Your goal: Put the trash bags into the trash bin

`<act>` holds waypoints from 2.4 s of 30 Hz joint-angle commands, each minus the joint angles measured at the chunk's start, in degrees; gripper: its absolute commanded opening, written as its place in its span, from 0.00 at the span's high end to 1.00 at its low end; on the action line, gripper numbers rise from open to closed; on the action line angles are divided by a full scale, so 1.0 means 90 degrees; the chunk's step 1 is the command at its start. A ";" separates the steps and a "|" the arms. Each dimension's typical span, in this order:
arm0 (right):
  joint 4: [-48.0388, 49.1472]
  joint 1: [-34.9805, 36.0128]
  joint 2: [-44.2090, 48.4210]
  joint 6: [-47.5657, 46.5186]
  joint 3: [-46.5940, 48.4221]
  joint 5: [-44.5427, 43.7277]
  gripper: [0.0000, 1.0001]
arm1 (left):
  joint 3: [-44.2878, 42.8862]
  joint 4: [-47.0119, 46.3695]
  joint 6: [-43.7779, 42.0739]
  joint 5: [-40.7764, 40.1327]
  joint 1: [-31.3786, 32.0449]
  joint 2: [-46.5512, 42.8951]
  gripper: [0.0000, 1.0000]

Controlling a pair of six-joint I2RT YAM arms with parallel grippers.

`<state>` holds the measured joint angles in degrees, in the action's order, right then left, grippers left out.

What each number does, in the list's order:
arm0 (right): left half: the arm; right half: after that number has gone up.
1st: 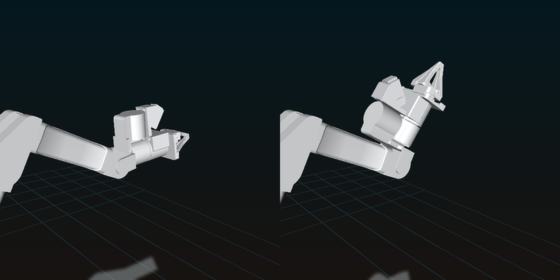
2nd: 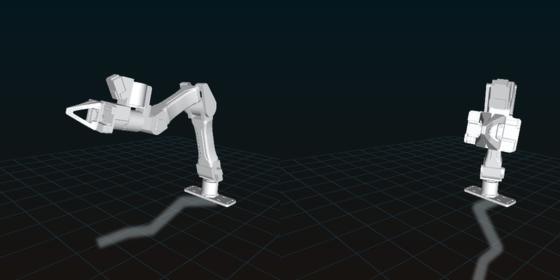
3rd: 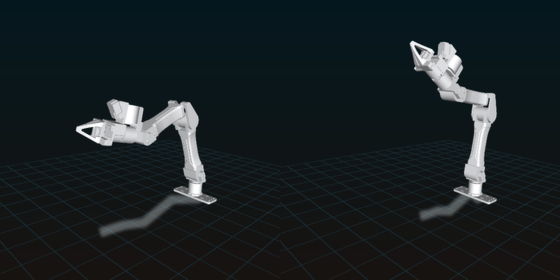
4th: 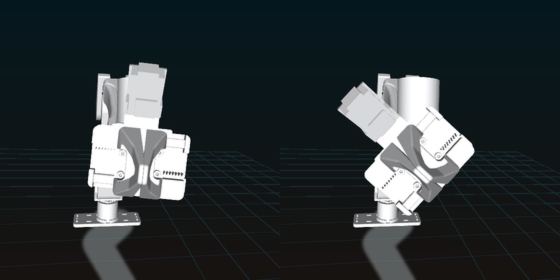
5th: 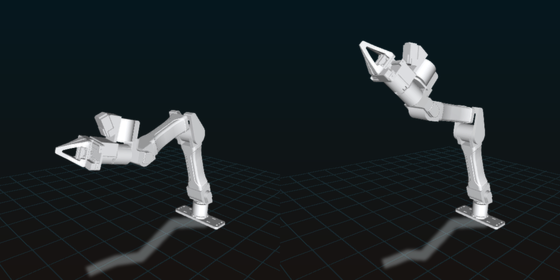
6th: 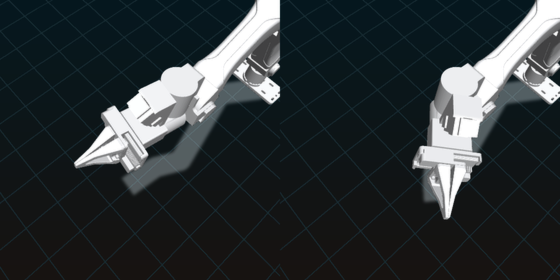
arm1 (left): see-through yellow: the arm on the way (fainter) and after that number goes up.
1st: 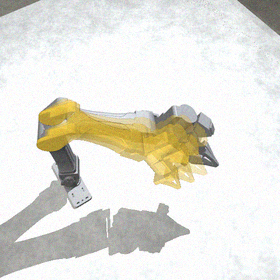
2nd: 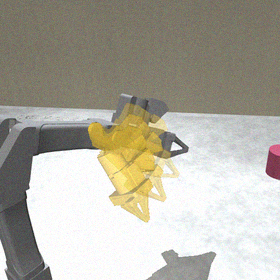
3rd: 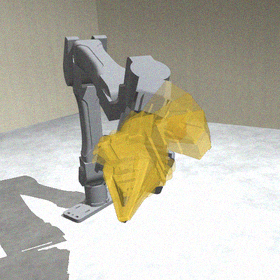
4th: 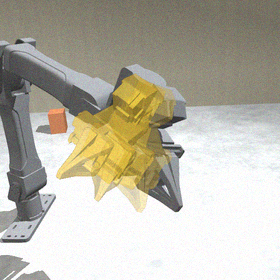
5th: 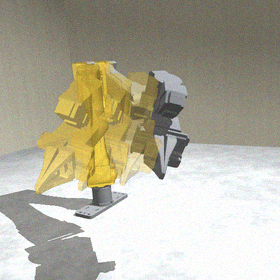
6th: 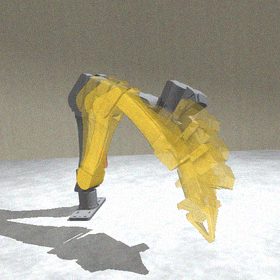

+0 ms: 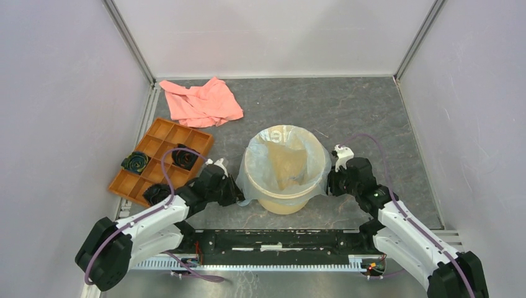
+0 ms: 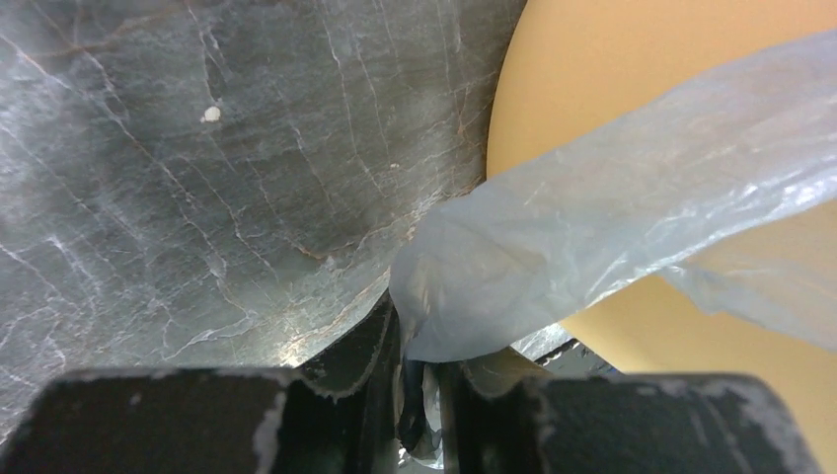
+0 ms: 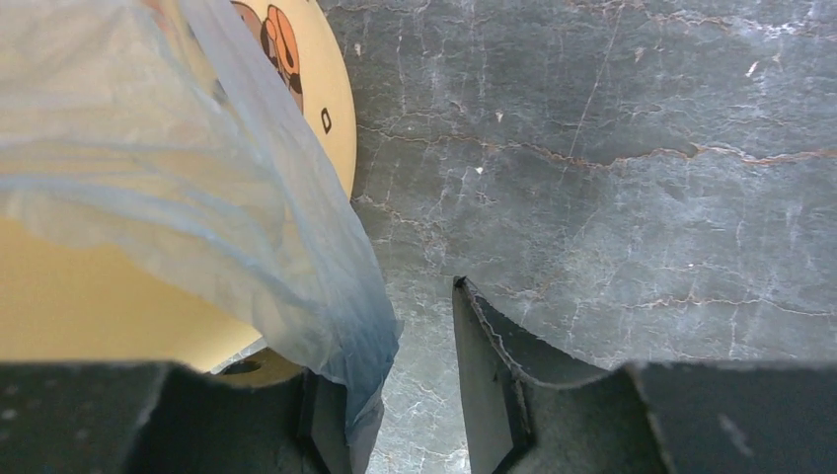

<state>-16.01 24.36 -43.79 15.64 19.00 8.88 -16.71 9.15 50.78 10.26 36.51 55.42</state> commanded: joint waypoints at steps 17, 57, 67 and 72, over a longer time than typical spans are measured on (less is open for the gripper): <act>-0.1747 -0.0015 0.0574 0.0377 0.1443 -0.1804 0.22 | 0.0231 0.0213 0.0462 -0.0495 0.0032 -0.0931 0.68; -0.0834 0.1035 -0.2358 -0.0557 0.4873 -0.0374 0.59 | -0.0248 0.0754 -0.0123 -0.0354 0.0030 -0.1455 0.39; -0.1632 0.2415 -0.2876 -0.0404 0.5395 -0.4240 0.60 | -0.0157 0.0371 0.0024 -0.0483 0.0025 -0.1435 0.40; -0.1728 0.2533 -0.2815 -0.0551 0.5759 -0.3152 0.55 | -0.0211 0.0545 -0.0047 -0.0623 0.0033 -0.1595 0.41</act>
<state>-31.79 46.50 -70.37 11.22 66.17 -22.00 -17.80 15.59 51.99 6.09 36.51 42.33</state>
